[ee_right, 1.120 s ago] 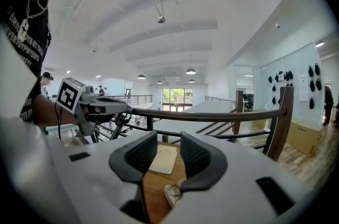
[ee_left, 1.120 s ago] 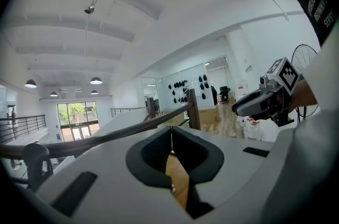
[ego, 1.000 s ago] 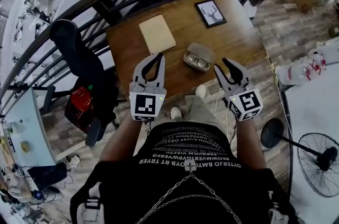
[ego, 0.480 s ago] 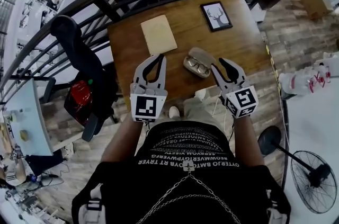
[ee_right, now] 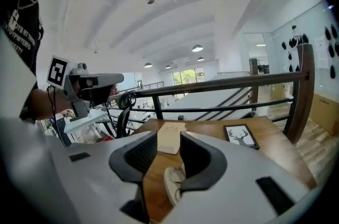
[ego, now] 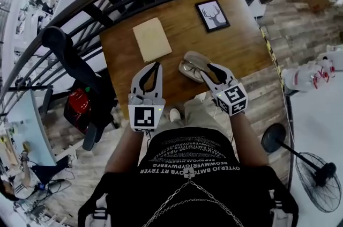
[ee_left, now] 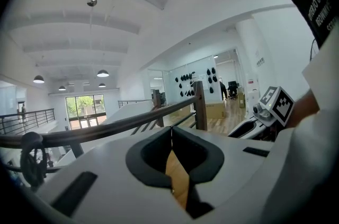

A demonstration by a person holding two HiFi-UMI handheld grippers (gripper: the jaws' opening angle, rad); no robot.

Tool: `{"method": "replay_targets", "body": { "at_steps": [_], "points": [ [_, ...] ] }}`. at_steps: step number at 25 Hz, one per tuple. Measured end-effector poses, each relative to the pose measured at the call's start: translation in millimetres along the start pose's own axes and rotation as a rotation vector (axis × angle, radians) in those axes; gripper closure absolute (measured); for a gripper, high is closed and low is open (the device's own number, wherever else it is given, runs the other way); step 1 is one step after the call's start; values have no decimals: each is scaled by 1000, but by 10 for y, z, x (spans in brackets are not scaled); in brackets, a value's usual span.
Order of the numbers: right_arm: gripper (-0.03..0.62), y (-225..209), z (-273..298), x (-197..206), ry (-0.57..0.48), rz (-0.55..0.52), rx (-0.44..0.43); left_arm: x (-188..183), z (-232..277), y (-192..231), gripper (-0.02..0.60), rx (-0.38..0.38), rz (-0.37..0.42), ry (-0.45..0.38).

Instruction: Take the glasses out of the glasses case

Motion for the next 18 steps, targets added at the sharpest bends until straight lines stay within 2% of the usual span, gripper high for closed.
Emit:
{"method": "replay_targets", "body": {
  "at_steps": [5, 18],
  "points": [
    [461, -71, 138, 187, 52, 15, -21, 137, 103, -60, 552, 5, -35, 18],
    [461, -213, 593, 788, 170, 13, -60, 442, 254, -208, 552, 23, -45, 47]
  ]
}}
Point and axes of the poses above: the fingertips, and each gripper's own axes: z forward along the fingers, y to its left, x out of its underside, the point moved 7 cm from there along -z, backward along the fingers, and after that the axes turned 9 degrees about x, right-handed, at the moved point
